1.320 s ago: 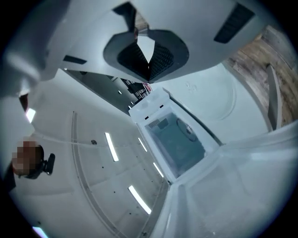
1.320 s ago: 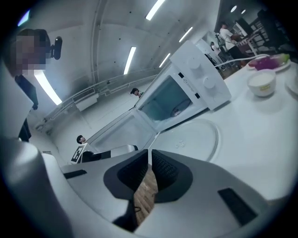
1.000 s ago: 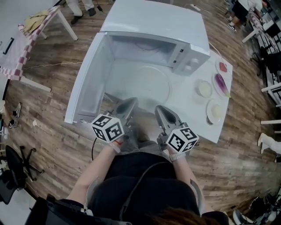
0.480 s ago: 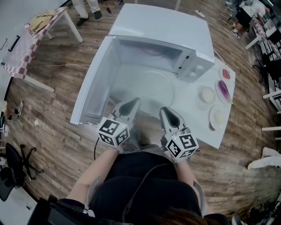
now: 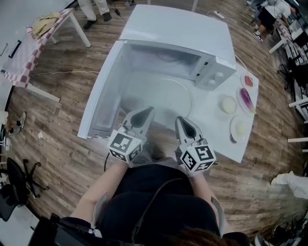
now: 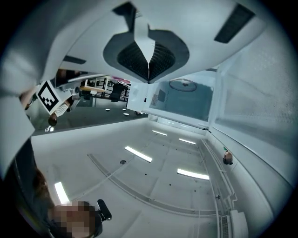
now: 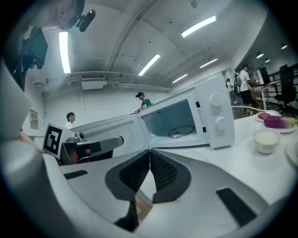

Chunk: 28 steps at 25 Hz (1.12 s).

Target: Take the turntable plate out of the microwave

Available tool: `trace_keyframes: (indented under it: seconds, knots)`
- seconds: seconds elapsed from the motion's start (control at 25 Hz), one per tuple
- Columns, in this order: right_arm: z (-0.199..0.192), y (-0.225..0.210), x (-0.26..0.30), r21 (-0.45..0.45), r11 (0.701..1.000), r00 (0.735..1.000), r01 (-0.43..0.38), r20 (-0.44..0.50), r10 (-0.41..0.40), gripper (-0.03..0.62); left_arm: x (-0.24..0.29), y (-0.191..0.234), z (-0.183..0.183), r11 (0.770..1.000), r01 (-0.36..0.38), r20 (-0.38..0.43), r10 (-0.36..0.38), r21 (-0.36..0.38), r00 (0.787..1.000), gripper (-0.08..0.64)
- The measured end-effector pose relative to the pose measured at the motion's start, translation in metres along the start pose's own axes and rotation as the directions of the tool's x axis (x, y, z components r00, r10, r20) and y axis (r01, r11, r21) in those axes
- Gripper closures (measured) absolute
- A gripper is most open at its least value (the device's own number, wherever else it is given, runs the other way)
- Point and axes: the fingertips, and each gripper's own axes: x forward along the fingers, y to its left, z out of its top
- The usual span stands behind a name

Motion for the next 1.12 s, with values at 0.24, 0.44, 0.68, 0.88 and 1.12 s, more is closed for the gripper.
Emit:
trace_keyframes:
  seconds: [0.24,0.44,0.68,0.88,1.12]
  knots:
    - [-0.007,0.007,0.006,-0.010,1.000,1.000,-0.013,-0.020,0.013,0.571,-0.003,0.006,-0.010,1.000,-0.019,-0.018,0.019,-0.021,1.000,0.548]
    - [-0.012,0.009,0.009,0.005,1.000,0.999,-0.025,-0.030,0.025,0.571,-0.006,0.012,-0.018,0.997,-0.029,-0.035,0.027,-0.072,0.999,0.548]
    - [-0.016,0.015,0.015,-0.009,0.999,0.998,-0.045,-0.052,0.045,0.571,-0.010,0.018,-0.023,0.995,-0.045,-0.050,0.041,-0.090,0.998,0.548]
    - [-0.018,0.018,0.018,-0.007,0.998,0.996,-0.063,-0.058,0.062,0.571,-0.012,0.022,-0.027,0.993,-0.058,-0.060,0.052,-0.103,0.997,0.548]
    - [-0.022,0.019,0.021,0.003,0.997,0.994,-0.079,-0.076,0.079,0.571,-0.013,0.026,-0.031,0.989,-0.077,-0.072,0.068,-0.130,0.995,0.548]
